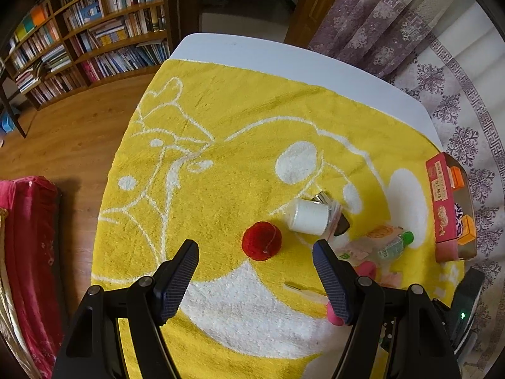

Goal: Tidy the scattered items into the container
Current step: 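Grasp the peach snack sachet with the right gripper, then grasp the red ball with the left gripper while the right holds the sachet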

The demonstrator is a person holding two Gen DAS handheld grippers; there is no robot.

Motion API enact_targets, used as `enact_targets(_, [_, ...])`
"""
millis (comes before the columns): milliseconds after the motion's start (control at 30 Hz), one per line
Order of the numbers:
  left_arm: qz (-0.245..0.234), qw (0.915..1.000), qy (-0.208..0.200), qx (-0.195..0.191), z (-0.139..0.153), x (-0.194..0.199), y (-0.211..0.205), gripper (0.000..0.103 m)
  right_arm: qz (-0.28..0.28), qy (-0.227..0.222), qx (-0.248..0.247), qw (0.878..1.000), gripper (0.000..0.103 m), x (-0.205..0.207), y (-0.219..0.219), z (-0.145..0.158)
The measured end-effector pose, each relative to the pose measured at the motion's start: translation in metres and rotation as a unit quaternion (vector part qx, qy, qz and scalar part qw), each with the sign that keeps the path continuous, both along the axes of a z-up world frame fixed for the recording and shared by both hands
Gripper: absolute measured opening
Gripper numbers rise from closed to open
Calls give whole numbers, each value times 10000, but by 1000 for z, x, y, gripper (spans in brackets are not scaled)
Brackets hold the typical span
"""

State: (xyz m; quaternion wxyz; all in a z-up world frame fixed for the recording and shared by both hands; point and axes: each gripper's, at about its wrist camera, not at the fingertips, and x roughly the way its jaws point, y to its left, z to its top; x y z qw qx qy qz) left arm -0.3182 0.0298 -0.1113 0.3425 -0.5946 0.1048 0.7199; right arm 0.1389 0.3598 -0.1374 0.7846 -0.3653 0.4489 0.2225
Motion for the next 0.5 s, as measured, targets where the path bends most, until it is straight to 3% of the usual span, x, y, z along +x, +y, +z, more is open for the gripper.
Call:
enact_targets(200, [-170,9996,16,-217,-21,5,12,76,-150,-21,223,9996,38,5,-12,10])
enact_targets(500, [-347,9976,66,-588,-57,9,32,76,-195,32,400,9990,35,4,-28,18])
